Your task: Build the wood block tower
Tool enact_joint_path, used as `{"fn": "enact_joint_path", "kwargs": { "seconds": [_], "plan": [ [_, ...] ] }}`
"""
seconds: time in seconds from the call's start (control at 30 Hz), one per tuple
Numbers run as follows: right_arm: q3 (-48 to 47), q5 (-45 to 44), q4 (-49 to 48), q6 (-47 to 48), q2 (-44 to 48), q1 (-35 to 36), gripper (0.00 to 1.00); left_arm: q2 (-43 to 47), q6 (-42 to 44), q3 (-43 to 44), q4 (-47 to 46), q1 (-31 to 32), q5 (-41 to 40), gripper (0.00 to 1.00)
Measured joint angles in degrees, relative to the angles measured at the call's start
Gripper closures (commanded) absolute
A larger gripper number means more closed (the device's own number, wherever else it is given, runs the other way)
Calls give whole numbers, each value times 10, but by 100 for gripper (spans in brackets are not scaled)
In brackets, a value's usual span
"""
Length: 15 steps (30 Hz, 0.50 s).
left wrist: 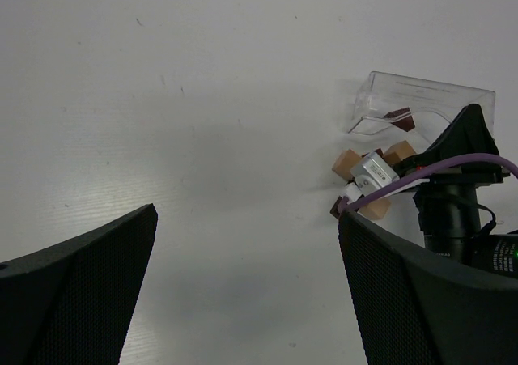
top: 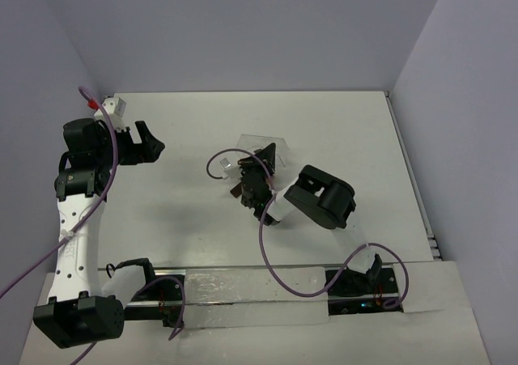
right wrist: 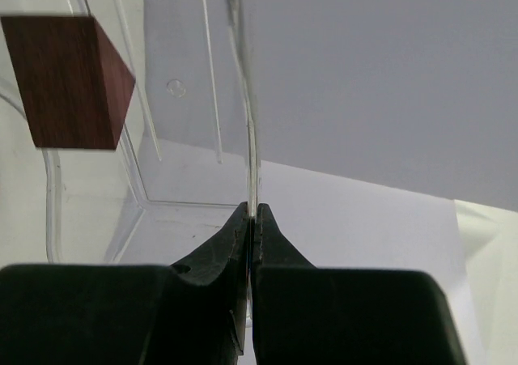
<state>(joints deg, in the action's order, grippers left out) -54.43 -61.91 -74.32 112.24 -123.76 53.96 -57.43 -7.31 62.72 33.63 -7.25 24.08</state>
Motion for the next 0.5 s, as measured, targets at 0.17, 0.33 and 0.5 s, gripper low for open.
{"fn": "enact_joint_path", "kwargs": {
  "seconds": [0.17,0.33,0.5],
  "plan": [
    [0,-3,1,-1,23,-18,100,1,0,0,0,0,0,1],
    [8,-8,0,-3,30,-12,100,2,0,0,0,0,0,1],
    [11,-4,1,-4,30,15,100,5,0,0,0,0,0,1]
  ]
}}
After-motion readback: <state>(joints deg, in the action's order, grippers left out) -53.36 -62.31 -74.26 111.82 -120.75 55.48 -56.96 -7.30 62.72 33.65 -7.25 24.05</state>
